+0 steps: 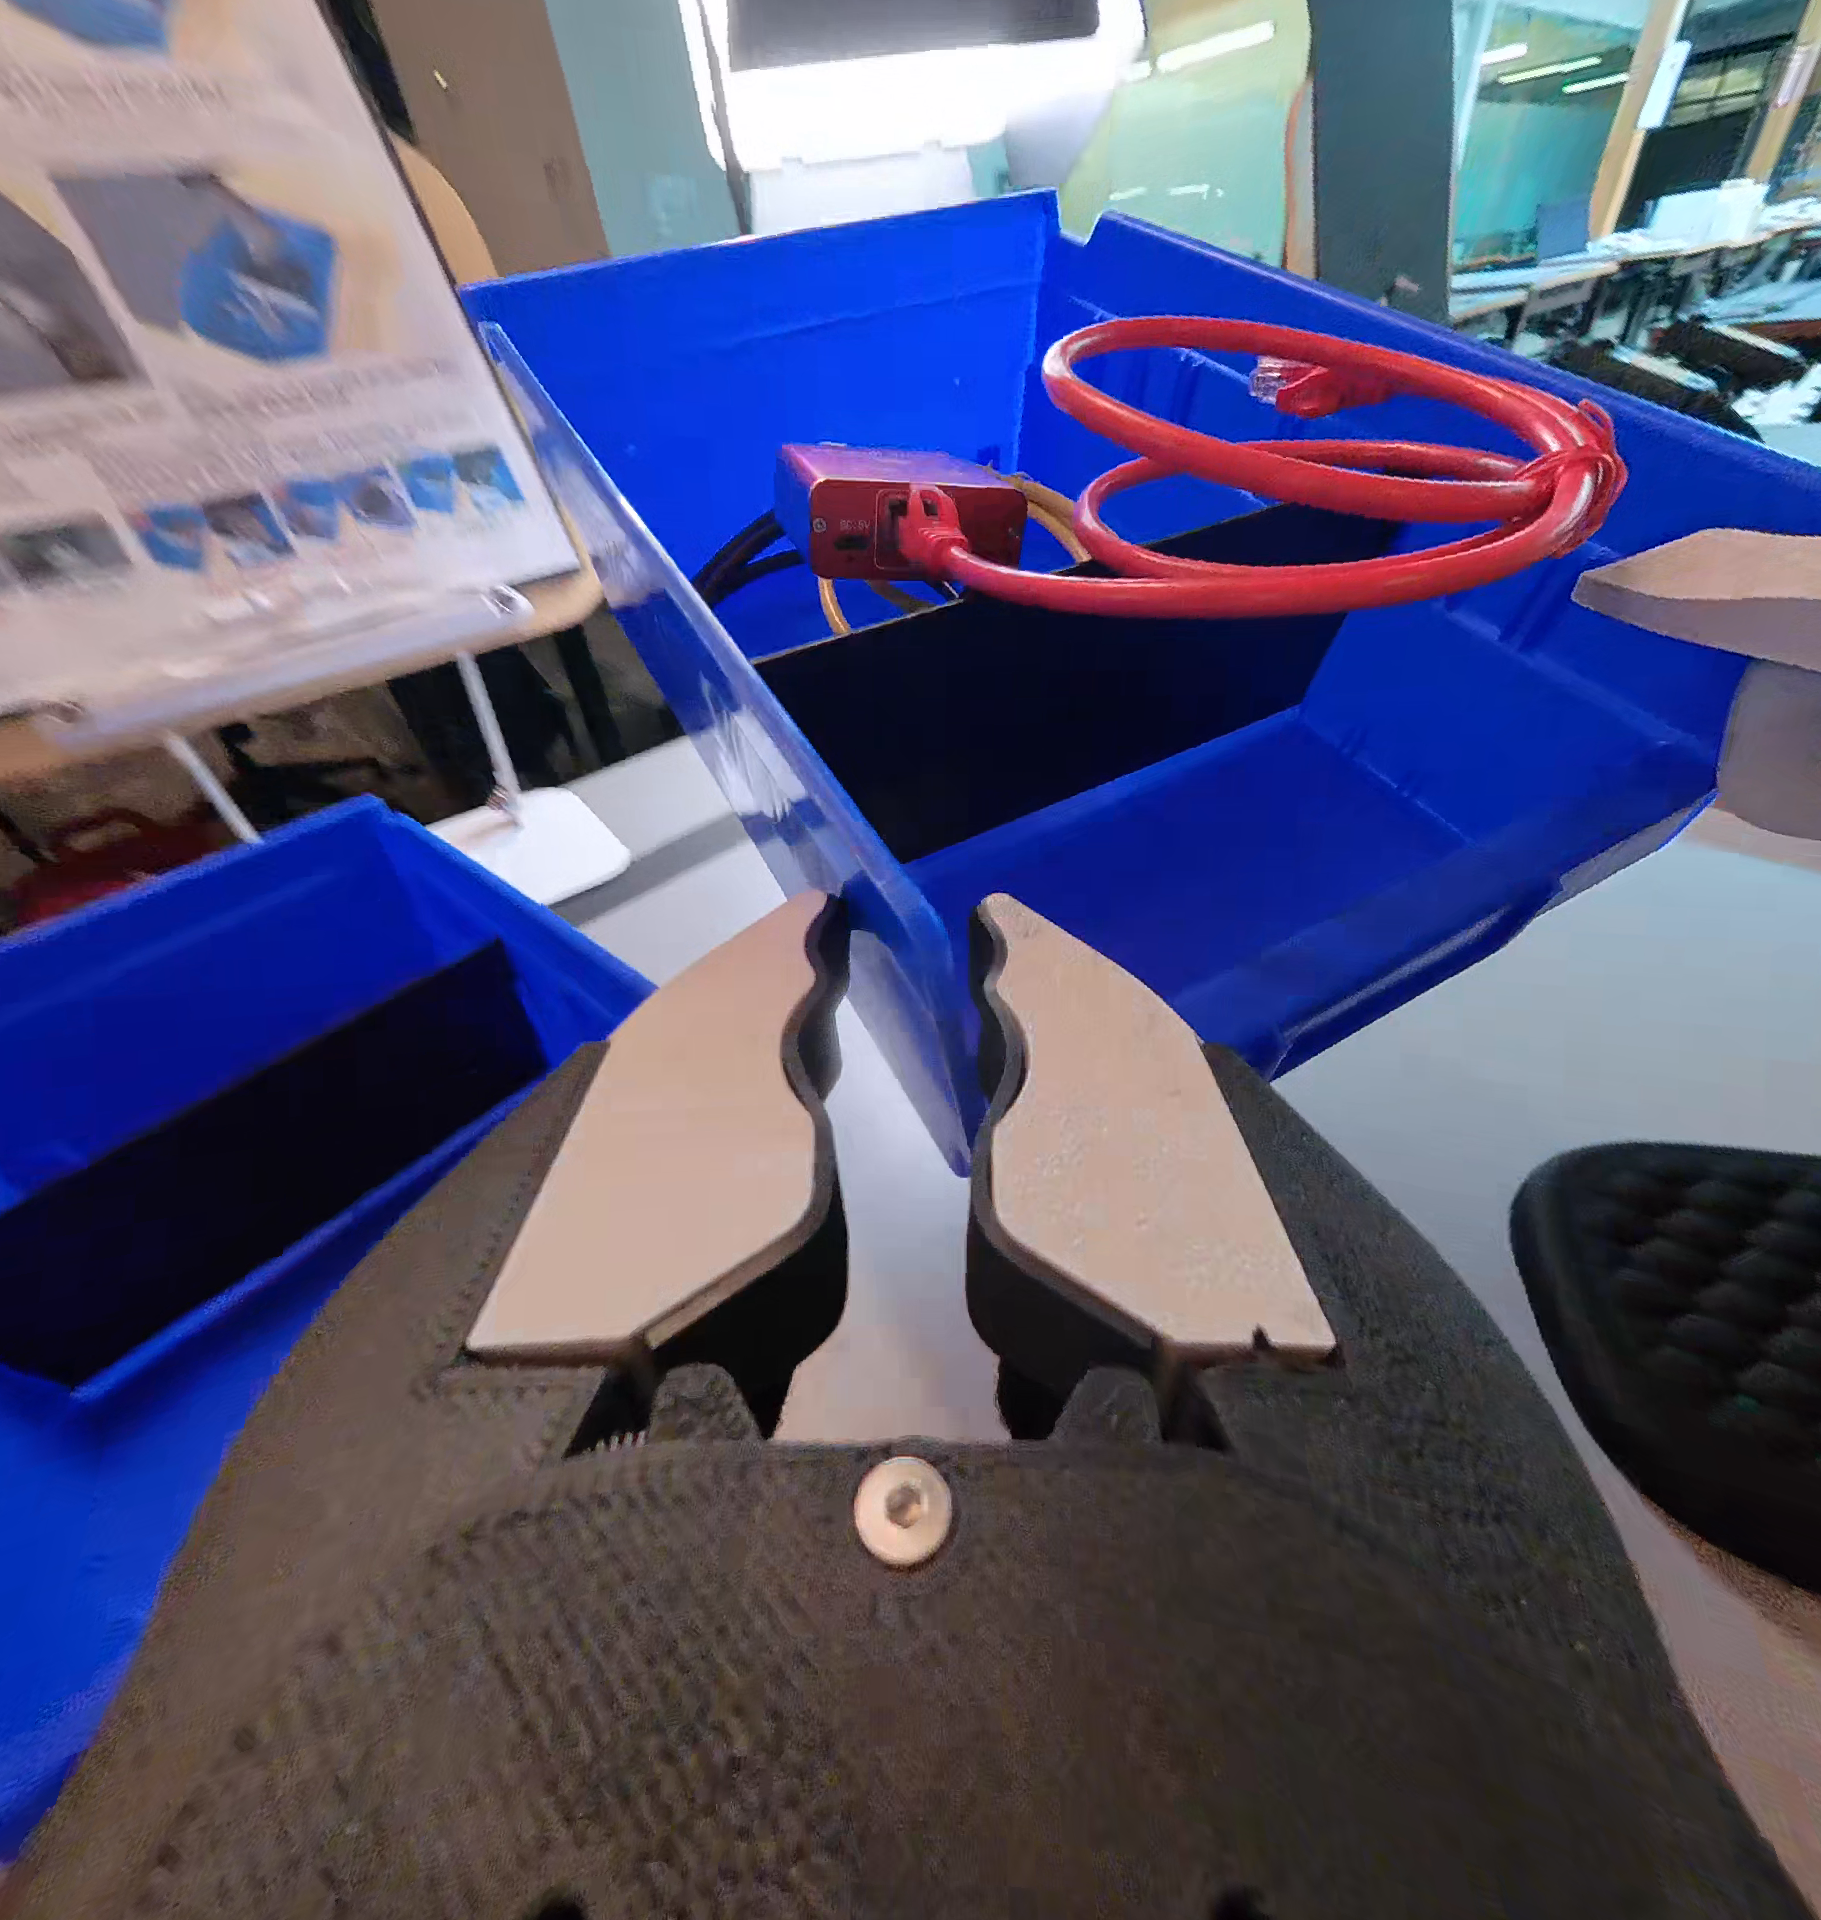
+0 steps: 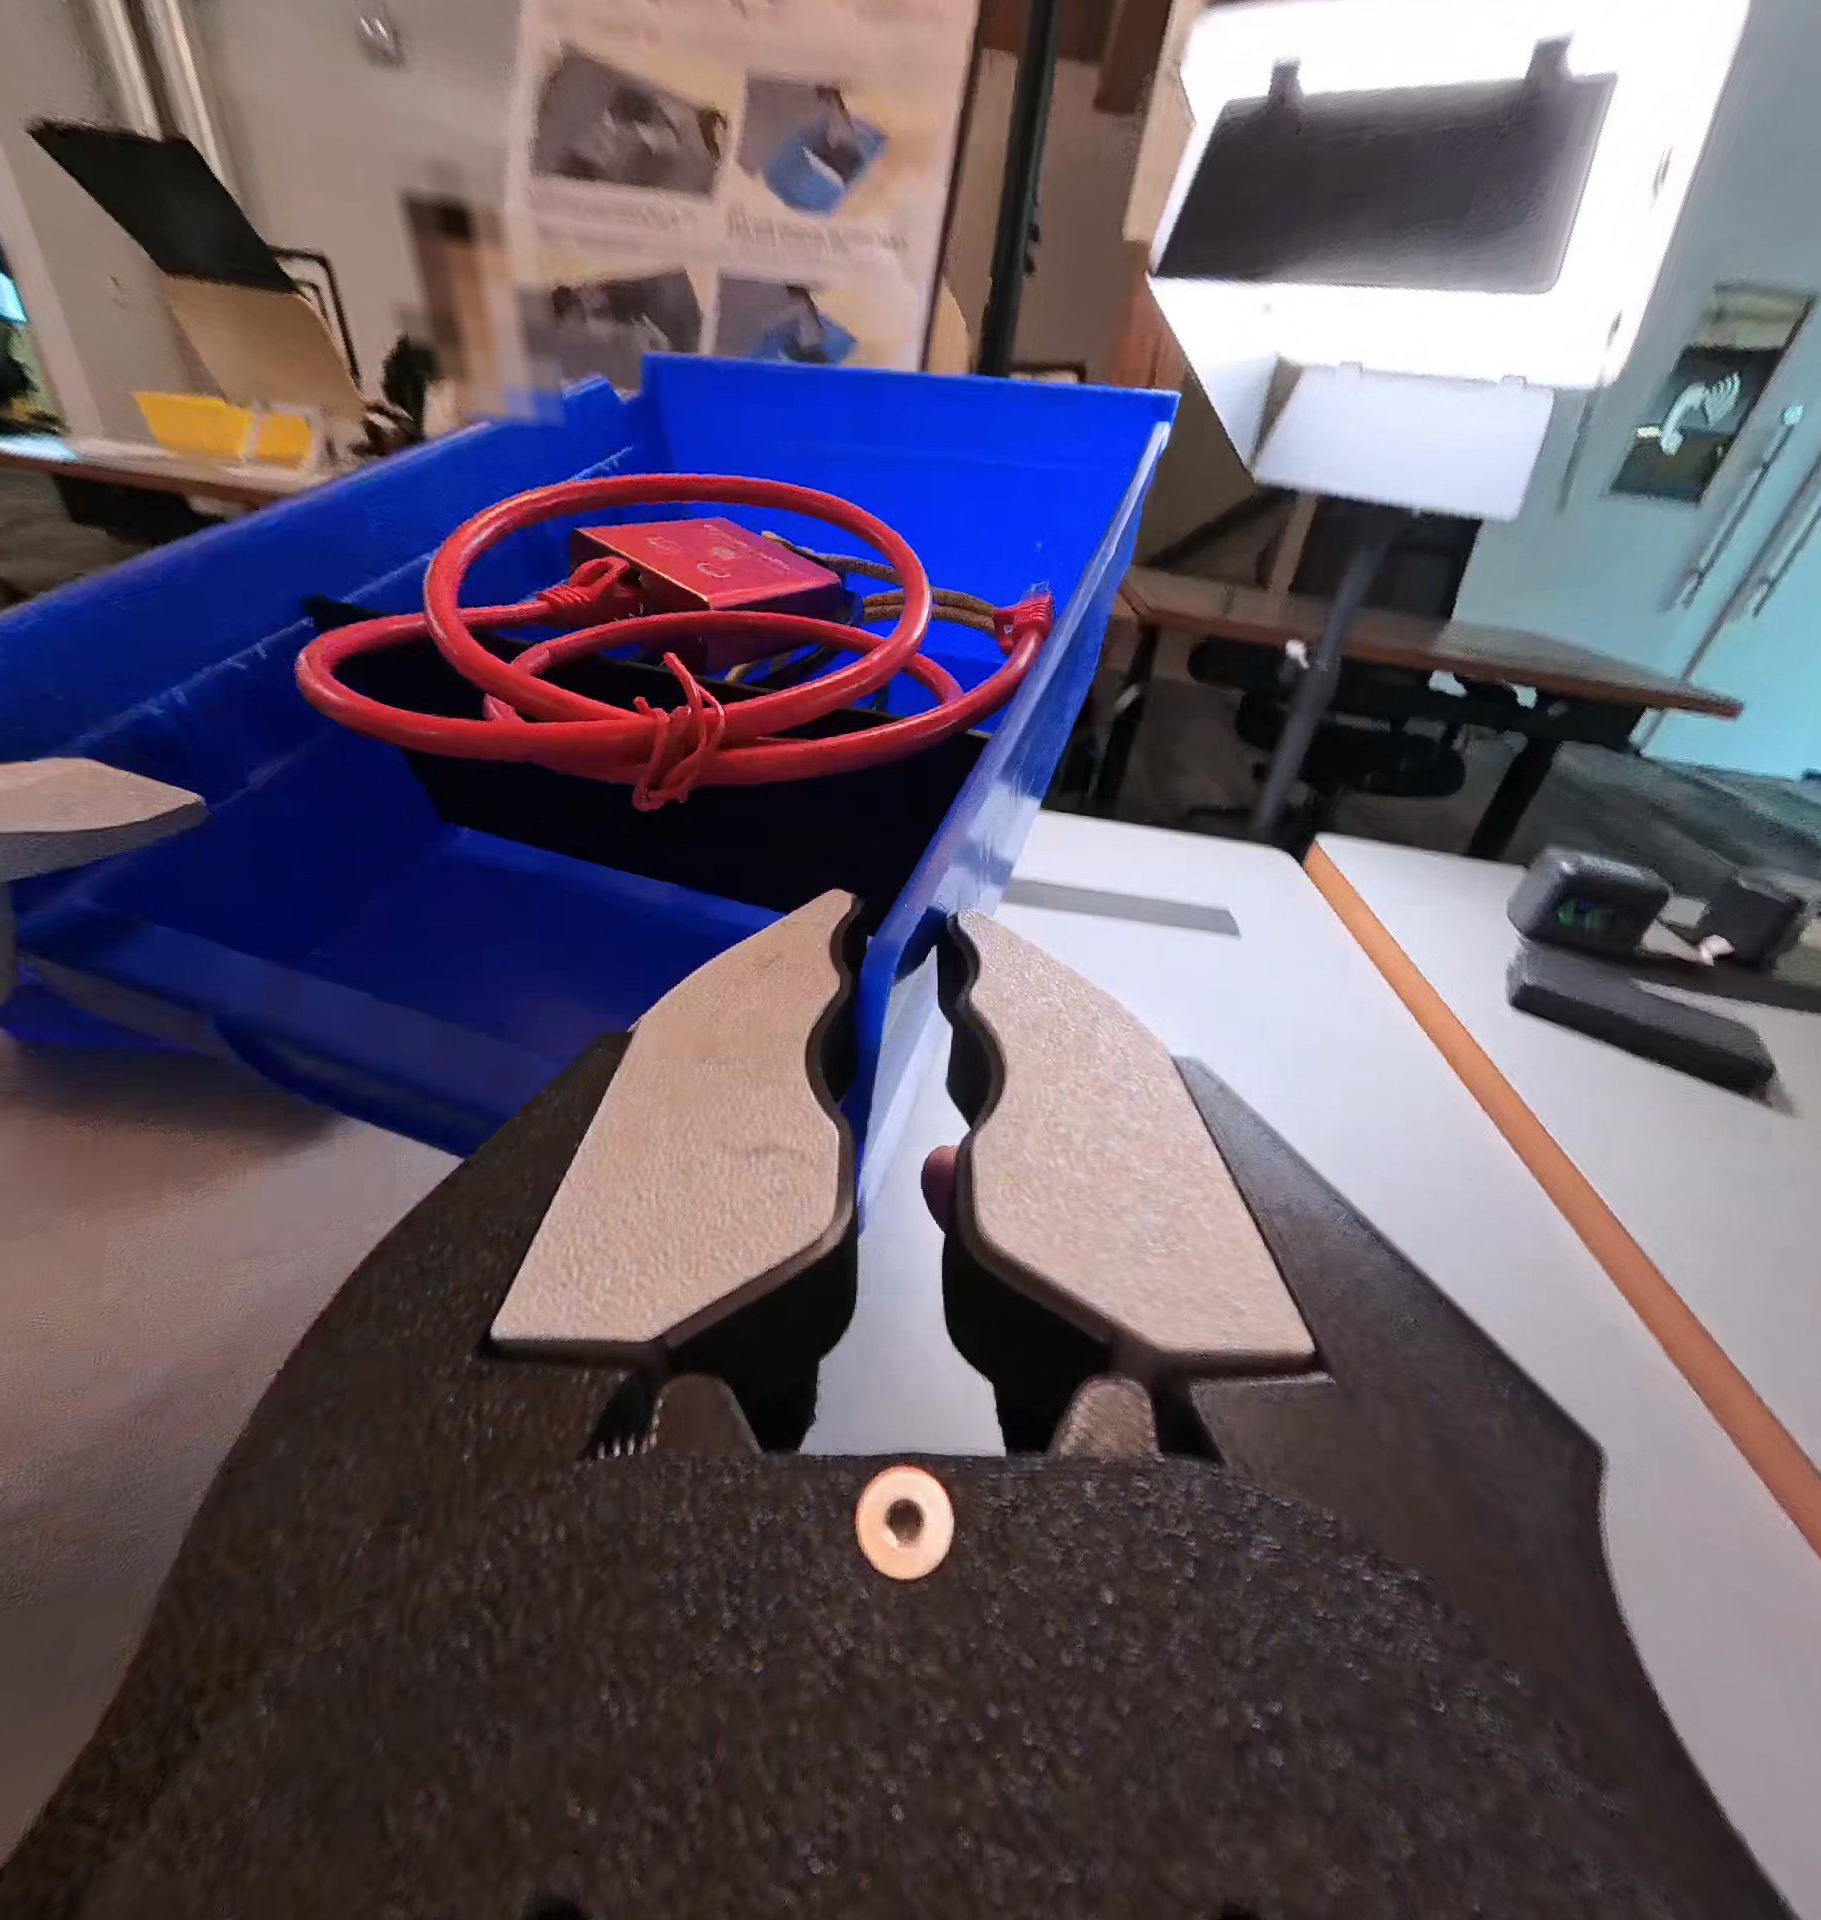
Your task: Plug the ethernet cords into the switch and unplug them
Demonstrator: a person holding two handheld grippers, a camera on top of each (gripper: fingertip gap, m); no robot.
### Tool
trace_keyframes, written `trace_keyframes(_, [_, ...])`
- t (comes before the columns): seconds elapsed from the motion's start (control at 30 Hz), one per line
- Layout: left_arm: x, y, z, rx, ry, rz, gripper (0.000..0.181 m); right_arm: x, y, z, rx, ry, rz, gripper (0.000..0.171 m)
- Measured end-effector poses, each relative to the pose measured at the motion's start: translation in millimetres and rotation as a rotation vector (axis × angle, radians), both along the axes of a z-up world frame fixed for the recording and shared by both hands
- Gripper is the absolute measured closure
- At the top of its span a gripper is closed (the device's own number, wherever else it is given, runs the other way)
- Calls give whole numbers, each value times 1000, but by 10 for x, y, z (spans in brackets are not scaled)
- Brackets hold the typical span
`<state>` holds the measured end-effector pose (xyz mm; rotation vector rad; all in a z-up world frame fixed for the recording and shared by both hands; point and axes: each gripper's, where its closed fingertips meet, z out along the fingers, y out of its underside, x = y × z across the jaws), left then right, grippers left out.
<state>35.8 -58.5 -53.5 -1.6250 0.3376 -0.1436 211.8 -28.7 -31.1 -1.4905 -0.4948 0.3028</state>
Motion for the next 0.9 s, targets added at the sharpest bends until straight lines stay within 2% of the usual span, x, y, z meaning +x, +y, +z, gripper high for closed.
trace_keyframes(0.17, [-640, -389, 406, 50, 17, 112, 158, -706, -182, 368, 48, 42, 169, 158])
trace_keyframes(0.5, [-2427, -1430, 683, 39, 50, 436, 161, -2718, -790, 648, 60, 37, 554, 153])
trace_keyframes(0.67, [-3161, -1803, 476, -25, 49, 577, 162, -3570, -992, 401, -1, -2, 673, 153])
trace_keyframes(0.9, [-3841, -2033, -187, -133, -65, 653, 168, -4258, -1202, -320, -146, -92, 787, 149])
